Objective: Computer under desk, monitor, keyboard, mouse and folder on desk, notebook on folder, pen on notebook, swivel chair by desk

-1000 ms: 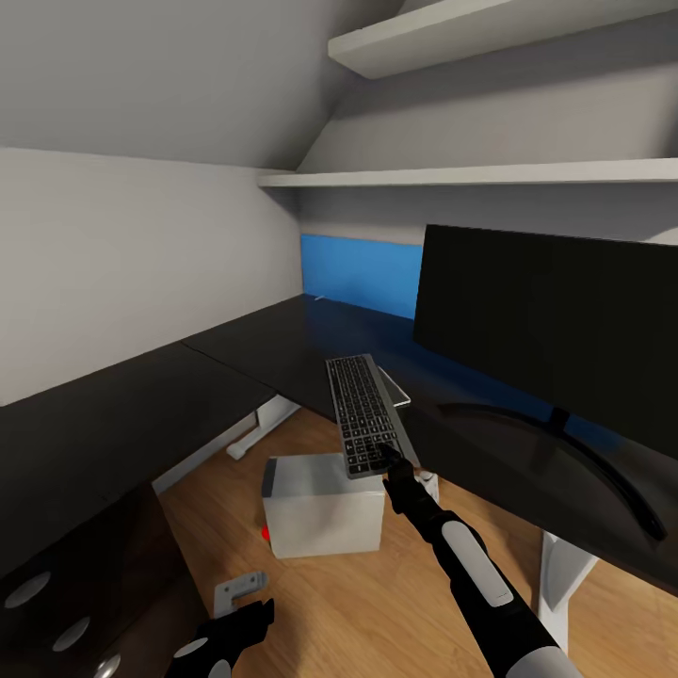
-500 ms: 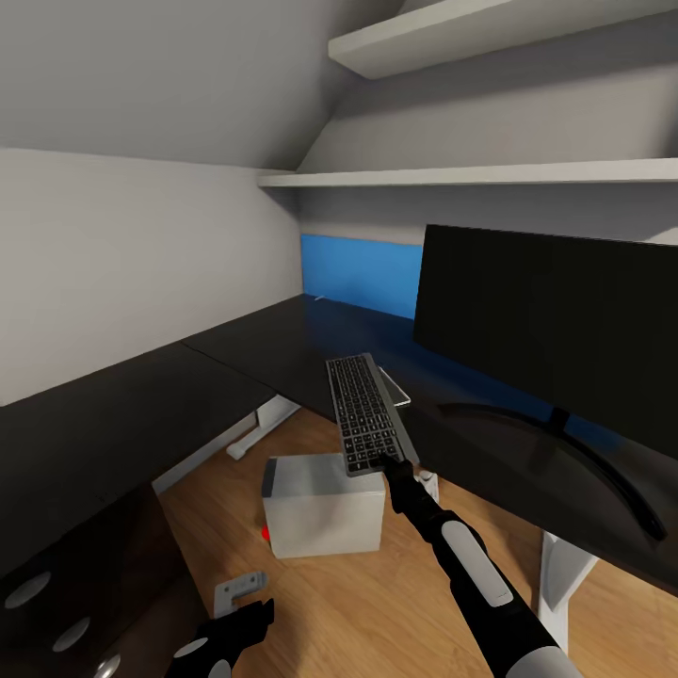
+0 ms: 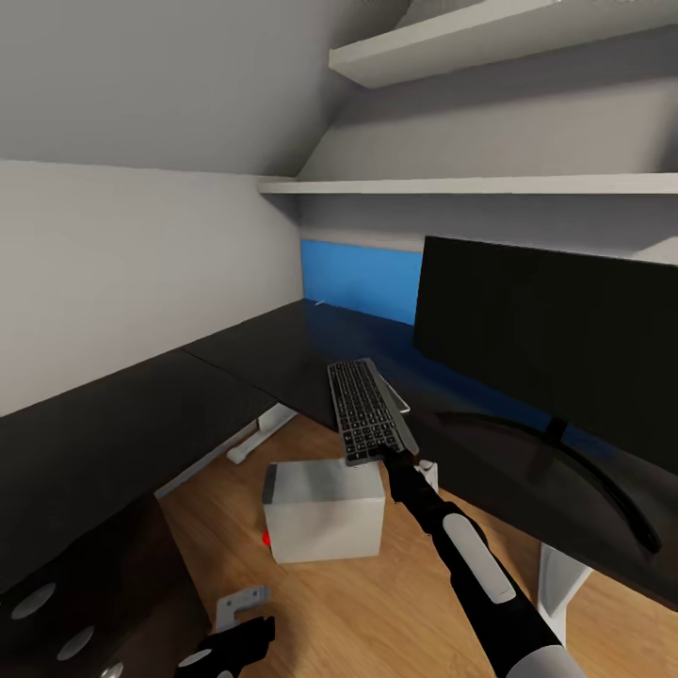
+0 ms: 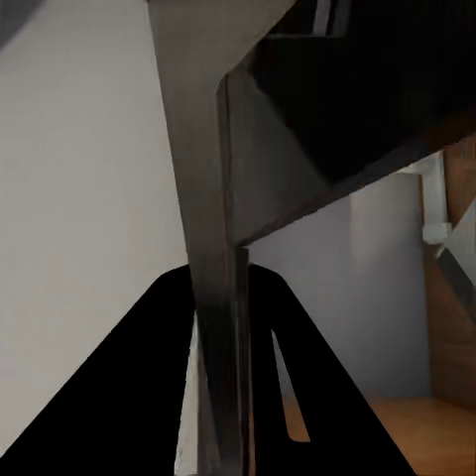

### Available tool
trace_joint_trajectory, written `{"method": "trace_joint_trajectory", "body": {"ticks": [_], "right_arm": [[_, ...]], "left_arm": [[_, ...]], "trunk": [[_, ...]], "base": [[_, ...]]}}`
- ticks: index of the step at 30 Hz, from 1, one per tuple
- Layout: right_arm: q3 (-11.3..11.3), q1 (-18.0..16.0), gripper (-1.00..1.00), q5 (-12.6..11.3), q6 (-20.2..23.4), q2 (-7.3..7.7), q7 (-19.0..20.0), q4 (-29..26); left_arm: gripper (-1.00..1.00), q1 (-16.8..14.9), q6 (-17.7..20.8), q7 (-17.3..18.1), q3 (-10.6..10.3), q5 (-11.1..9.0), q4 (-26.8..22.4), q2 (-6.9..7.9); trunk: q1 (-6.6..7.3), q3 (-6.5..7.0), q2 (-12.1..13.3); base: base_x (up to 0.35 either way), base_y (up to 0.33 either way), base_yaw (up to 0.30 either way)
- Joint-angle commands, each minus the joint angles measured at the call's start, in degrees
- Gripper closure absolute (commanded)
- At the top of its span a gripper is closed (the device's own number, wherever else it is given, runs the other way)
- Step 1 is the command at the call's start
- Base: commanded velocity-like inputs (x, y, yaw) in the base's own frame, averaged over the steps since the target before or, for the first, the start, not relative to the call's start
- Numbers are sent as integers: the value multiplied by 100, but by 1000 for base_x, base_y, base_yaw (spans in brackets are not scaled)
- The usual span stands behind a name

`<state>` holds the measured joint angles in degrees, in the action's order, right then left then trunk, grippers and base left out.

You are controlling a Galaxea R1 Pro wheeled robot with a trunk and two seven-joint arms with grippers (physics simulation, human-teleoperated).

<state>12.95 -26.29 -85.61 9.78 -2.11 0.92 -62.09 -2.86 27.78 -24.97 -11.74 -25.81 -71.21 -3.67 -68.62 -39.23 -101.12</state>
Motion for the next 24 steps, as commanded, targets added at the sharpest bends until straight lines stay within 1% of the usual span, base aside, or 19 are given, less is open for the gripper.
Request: {"method": "trace_joint_trajectory", "body": {"ticks": [1,3,5,6,8,11,12,14,16,17,18,19,21,22,24], "right_arm": [[0,0,100,-40,14,0,8,-112],[15,5,100,-42,18,0,7,-170],[110,8,100,-43,22,0,6,-227],[253,9,100,-43,23,4,5,-266],[385,10,100,-43,24,7,5,-307],[604,14,100,-44,24,15,2,-405],[707,17,100,-44,27,20,-7,-466],[859,18,100,-28,31,29,-55,-596],[1031,19,100,18,32,38,-212,-766],[1091,25,100,31,35,40,-331,-837],[1117,35,100,35,37,41,-394,-868],[1160,67,100,38,38,37,-507,-916],[1217,136,100,37,40,29,-636,-995],[1231,153,100,38,39,25,-656,-1017],[1349,225,100,44,32,14,-707,-1099]], "left_arm": [[-100,-4,9,-58,-47,-57,89,-4],[-100,-4,8,-59,-108,-58,129,-4],[-100,-4,8,-62,-194,-57,189,-3],[-100,-4,8,-67,-278,-54,283,-2],[-100,-4,5,-69,-383,-45,495,3],[-100,-4,-6,-70,-485,-34,840,13],[-100,-4,-44,-70,-544,-32,984,22],[-100,-4,-146,-63,-598,-30,1275,45],[-100,-4,-294,-51,-629,-28,1802,73],[-100,-4,-402,-45,-641,-10,2148,84],[-100,-4,-475,-43,-646,14,2327,90],[-100,-4,-671,-40,-652,105,2669,98],[-100,-4,-1260,-37,-655,431,3221,106],[-100,-4,-1429,-36,-653,525,3331,107],[-100,-4,-2079,-35,-643,835,3673,108]], "trunk": [[23,13,39],[67,49,119],[111,84,200],[133,102,240],[177,138,320],[243,192,440],[265,210,480],[265,210,480],[265,210,480],[265,210,480],[265,210,480],[265,210,480],[265,210,480],[265,210,480],[265,210,480]], "base": [[0,0,0],[0,0,0],[0,0,0],[0,0,0],[0,0,0],[0,0,0],[0,0,0],[0,0,0],[0,0,0],[0,0,0],[0,0,0],[0,0,0],[0,0,0],[0,0,0],[0,0,31]]}}
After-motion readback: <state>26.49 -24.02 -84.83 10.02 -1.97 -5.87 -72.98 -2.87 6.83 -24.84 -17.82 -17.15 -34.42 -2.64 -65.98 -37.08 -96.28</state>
